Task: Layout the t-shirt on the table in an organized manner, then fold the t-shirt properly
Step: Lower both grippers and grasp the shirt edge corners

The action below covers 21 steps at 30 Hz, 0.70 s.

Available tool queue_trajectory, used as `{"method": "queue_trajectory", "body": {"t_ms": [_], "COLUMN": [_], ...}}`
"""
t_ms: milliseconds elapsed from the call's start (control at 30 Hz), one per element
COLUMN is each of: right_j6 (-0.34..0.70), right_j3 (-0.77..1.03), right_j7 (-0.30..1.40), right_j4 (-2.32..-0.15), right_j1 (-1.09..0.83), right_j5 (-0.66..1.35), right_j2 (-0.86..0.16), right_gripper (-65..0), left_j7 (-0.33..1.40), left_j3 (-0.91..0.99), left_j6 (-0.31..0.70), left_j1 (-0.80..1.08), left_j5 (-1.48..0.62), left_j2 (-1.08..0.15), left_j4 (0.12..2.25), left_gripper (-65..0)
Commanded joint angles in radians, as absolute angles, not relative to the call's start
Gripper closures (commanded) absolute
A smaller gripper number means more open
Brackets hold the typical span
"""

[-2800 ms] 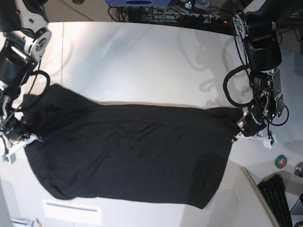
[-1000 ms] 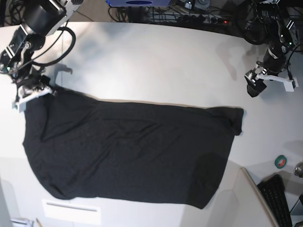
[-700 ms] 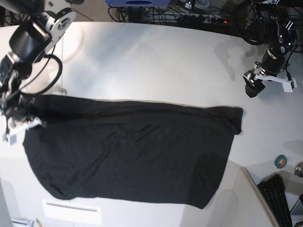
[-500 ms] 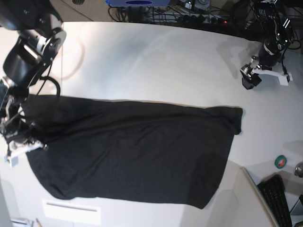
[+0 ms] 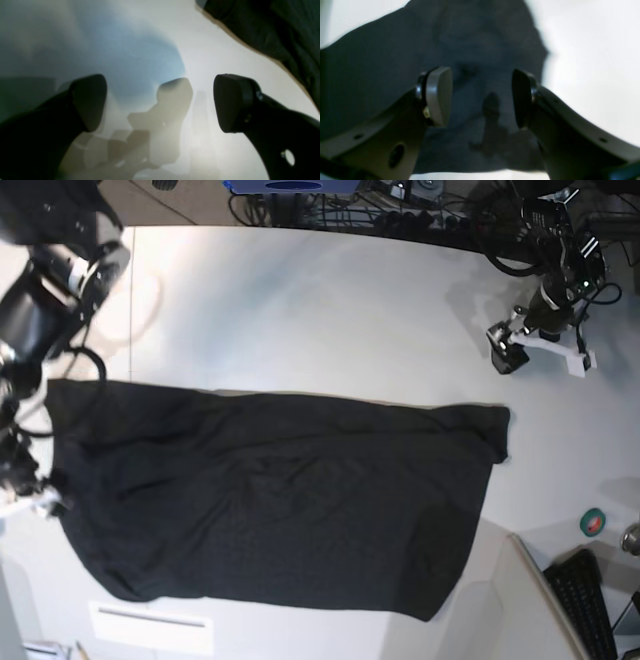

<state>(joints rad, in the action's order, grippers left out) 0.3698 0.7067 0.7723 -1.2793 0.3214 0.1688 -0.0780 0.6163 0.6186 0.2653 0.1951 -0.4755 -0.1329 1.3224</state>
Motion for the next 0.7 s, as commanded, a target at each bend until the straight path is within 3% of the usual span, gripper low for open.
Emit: {"method": "queue_trajectory", "body": {"t_ms": [0,133,233,333,667], "right_j6": [0.375,0.375,0.375,0.375,0.372], "right_j3": [0.708,0.708,0.71,0.71,0.785], "right_j7": [0.765,0.762,0.76,0.76,0.76], "right_j4": [-1.346,-1.526,-1.603,-1.629,-1.621], "right_j1": [0.309,0.143,0.039,-0.048,-0.111], "right_j5": [0.186,0.188,0.263,0.414,0.518], "right_j2": [-0.061,-0.012,0.018,0.016,0.005], "right_gripper": [-34.4,-34.5,-34.2,-34.2,-34.1], "left_j7": [0.591,0.591,0.591,0.591,0.591], "left_j3": [0.618,0.568,0.552,0.552,0.553], "left_j6": [0.271,0.271,0.271,0.271,0.271], "left_j1": [0.162,0.077,-0.001,-0.058,-0.108], "left_j5": [-0.487,-0.487,-0.487,-0.487,-0.487], "left_j2": [-0.143,-0.148,-0.151,-0.151,-0.153], "left_j4": [1.339,1.268,1.173,1.096,1.006], "left_gripper": [-65.0,-65.0,-57.3,-55.0,-53.8]}}
